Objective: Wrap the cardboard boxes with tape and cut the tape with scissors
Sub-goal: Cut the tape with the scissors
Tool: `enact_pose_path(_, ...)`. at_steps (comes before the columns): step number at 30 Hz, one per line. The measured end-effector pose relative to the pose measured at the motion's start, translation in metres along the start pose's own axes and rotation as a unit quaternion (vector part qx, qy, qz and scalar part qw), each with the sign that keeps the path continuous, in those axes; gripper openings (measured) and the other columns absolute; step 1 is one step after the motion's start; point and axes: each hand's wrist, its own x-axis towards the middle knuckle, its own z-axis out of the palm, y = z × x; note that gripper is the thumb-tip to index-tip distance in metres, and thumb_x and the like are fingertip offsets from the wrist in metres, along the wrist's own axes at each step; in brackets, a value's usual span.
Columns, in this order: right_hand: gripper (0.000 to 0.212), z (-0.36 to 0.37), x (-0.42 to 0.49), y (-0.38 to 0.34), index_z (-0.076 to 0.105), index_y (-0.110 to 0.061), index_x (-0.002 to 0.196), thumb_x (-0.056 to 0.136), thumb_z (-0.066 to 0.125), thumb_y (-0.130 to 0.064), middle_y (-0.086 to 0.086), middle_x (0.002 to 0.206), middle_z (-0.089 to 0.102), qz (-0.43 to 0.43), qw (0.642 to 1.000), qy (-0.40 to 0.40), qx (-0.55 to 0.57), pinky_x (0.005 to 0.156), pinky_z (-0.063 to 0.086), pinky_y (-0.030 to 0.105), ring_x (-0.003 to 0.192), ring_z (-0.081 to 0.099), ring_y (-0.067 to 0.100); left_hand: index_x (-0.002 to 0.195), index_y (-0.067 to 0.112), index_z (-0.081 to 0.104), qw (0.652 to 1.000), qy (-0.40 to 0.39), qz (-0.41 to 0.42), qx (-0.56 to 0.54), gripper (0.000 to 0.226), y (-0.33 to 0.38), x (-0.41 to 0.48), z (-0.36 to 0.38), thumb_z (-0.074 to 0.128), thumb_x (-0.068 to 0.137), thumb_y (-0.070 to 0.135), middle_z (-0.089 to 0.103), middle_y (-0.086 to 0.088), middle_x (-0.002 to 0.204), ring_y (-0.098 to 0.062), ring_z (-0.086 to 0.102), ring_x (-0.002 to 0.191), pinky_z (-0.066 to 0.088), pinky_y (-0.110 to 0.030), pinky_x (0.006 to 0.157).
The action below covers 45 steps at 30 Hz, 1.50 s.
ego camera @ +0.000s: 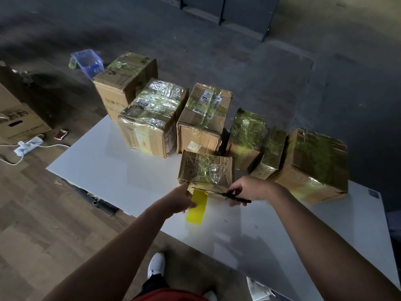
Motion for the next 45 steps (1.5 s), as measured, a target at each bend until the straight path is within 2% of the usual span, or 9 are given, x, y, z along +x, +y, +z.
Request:
enact_pose_path(5, 0.032, 0.001, -0.001, -0.002, 0.072, -0.03, 0.096, 0.072, 0.079, -0.051, -0.019, 0.057, 0.061, -0.005, 1.0, 0.005, -0.007, 0.047, 0.04, 0.008, 0.051, 0.053, -0.002, 0.152, 0.018, 0.015, 1.0, -0.001, -0.001, -0.001, 0.085, 0.002, -0.002, 0.001, 0.066, 0.086, 0.001, 0.053, -0.01, 0.104, -0.021, 0.054, 0.087, 0.049, -0.023, 0.058)
enact_pose_path(13, 0.013, 0.001, 0.0, -0.001, 0.074, -0.027, 0.092, 0.08, 0.077, -0.03, 0.0, 0.085, 0.075, 0.0, 1.0, 0.003, 0.03, 0.048, 0.042, 0.015, 0.05, 0.053, 0.003, 0.153, 0.019, 0.013, 1.0, -0.001, 0.009, 0.012, 0.086, 0.005, -0.003, 0.0, 0.065, 0.087, 0.001, 0.054, -0.007, 0.101, -0.016, 0.053, 0.076, 0.047, -0.02, 0.052)
enact_pose_path(18, 0.02, 0.005, -0.001, -0.001, 0.074, -0.027, 0.09, 0.074, 0.082, -0.036, -0.011, 0.061, 0.068, -0.003, 1.0, 0.0, -0.001, 0.049, 0.043, 0.015, 0.047, 0.055, 0.003, 0.153, 0.022, -0.007, 1.0, -0.004, -0.004, 0.02, 0.1, 0.004, -0.004, 0.0, 0.065, 0.087, 0.001, 0.057, -0.006, 0.086, -0.014, 0.049, 0.064, 0.046, -0.023, 0.055)
enact_pose_path(21, 0.029, 0.013, -0.003, 0.001, 0.072, -0.034, 0.094, 0.07, 0.082, -0.044, -0.016, 0.062, 0.067, 0.003, 1.0, 0.004, -0.015, 0.054, 0.044, 0.017, 0.05, 0.056, 0.0, 0.154, 0.019, -0.01, 0.999, 0.003, -0.005, 0.035, 0.102, 0.001, -0.004, 0.0, 0.066, 0.087, 0.004, 0.061, -0.017, 0.115, -0.02, 0.056, 0.074, 0.045, -0.024, 0.062)
enact_pose_path(27, 0.031, 0.035, -0.014, 0.02, 0.065, -0.045, 0.09, 0.065, 0.08, -0.058, -0.02, 0.086, 0.066, 0.01, 0.999, 0.032, 0.022, 0.065, 0.045, 0.017, 0.078, 0.061, -0.001, 0.151, 0.008, 0.014, 1.0, 0.019, -0.02, 0.012, 0.085, -0.002, 0.0, 0.012, 0.068, 0.085, 0.003, 0.06, -0.011, 0.11, -0.016, 0.052, 0.077, 0.042, -0.017, 0.053)
enact_pose_path(31, 0.03, 0.055, -0.029, 0.044, 0.067, -0.04, 0.086, 0.065, 0.081, -0.055, -0.023, 0.077, 0.065, 0.014, 0.99, 0.054, 0.129, 0.058, 0.042, 0.012, 0.068, 0.059, -0.003, 0.121, 0.005, 0.053, 0.998, 0.032, -0.017, 0.046, 0.04, 0.002, 0.004, 0.028, 0.068, 0.084, 0.006, 0.059, -0.011, 0.113, -0.018, 0.053, 0.086, 0.041, -0.019, 0.058)
enact_pose_path(36, 0.04, 0.077, -0.063, 0.093, 0.065, -0.025, 0.109, 0.075, 0.079, -0.043, -0.004, 0.087, 0.069, 0.046, 0.961, 0.13, 0.239, 0.065, 0.048, 0.021, 0.067, 0.062, 0.006, 0.082, 0.015, 0.051, 0.997, 0.068, -0.024, 0.033, 0.017, 0.007, 0.013, 0.049, 0.06, 0.083, 0.001, 0.051, -0.003, 0.084, -0.022, 0.05, 0.083, 0.041, -0.026, 0.062)
enact_pose_path(40, 0.025, 0.098, -0.071, 0.125, 0.065, -0.018, 0.096, 0.081, 0.068, -0.037, 0.002, 0.084, 0.07, 0.132, 0.962, 0.197, 0.134, 0.062, 0.045, 0.025, 0.076, 0.066, 0.017, 0.09, 0.015, 0.053, 1.0, 0.027, -0.008, 0.007, 0.017, 0.017, 0.013, 0.066, 0.058, 0.085, 0.0, 0.055, -0.003, 0.086, -0.015, 0.051, 0.073, 0.04, -0.021, 0.055)
enact_pose_path(45, 0.037, 0.137, -0.061, 0.141, 0.052, -0.014, 0.123, 0.092, 0.056, -0.034, 0.008, 0.115, 0.06, 0.218, 0.943, 0.252, -0.023, 0.081, 0.046, 0.029, 0.104, 0.06, 0.025, 0.101, 0.012, 0.053, 0.998, -0.033, 0.012, -0.044, 0.024, 0.023, 0.005, 0.094, 0.055, 0.086, -0.006, 0.06, -0.01, 0.093, -0.018, 0.052, 0.068, 0.043, -0.023, 0.057)
